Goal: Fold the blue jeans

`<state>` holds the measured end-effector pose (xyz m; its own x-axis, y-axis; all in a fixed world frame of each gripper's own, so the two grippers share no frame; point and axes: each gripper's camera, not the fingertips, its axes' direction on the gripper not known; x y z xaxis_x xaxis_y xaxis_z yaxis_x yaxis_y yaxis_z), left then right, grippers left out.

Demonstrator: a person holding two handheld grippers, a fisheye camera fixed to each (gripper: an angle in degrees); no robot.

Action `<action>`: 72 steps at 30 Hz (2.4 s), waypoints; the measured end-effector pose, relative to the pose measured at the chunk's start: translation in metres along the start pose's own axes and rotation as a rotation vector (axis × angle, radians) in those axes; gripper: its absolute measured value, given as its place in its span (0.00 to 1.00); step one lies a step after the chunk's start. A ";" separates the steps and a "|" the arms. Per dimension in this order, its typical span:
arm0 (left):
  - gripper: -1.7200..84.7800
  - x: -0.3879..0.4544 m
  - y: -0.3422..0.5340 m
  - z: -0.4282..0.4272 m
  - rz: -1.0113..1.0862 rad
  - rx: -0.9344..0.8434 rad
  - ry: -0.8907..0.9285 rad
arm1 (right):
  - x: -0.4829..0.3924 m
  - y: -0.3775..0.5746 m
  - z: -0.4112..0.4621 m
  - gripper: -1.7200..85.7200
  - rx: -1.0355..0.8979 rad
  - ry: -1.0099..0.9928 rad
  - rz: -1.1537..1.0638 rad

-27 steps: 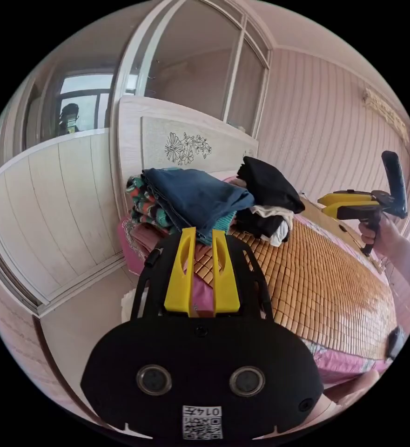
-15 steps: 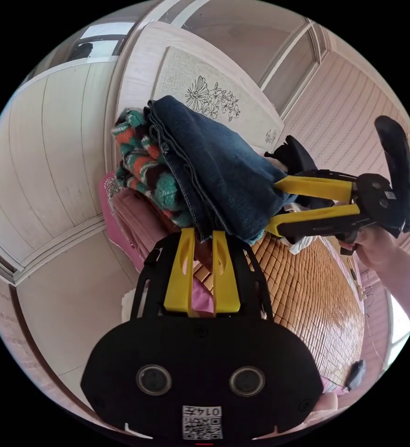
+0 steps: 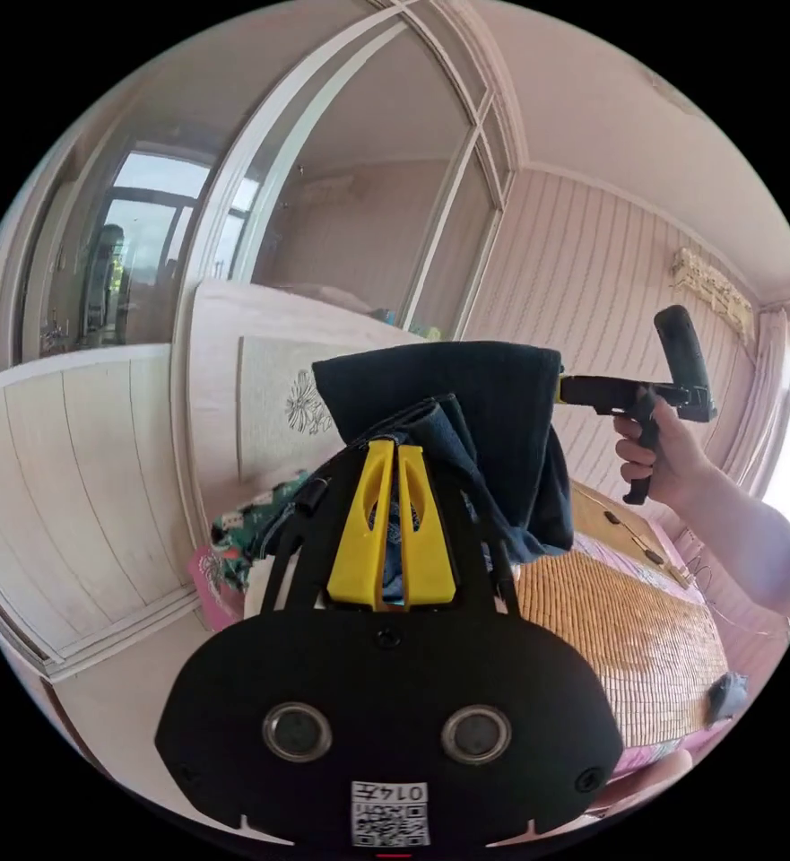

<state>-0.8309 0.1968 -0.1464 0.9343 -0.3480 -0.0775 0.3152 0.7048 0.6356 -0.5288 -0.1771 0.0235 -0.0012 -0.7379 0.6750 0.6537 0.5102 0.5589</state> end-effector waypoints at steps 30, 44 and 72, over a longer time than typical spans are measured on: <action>0.08 0.109 0.250 0.199 0.161 -0.793 0.114 | 0.070 0.485 -0.069 0.22 -0.382 0.384 0.514; 0.03 0.153 0.241 0.330 0.120 -0.958 0.229 | 0.136 0.462 -0.124 0.05 -0.277 0.350 0.580; 0.01 0.172 0.210 0.309 0.236 -0.774 0.055 | -0.101 0.867 -0.539 0.11 0.079 1.061 1.422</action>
<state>-0.6552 0.0941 0.2108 0.9911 -0.1197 -0.0578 0.1155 0.9908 -0.0707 0.4461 0.1013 0.1804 0.9440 0.3247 0.0592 -0.3195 0.9439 -0.0831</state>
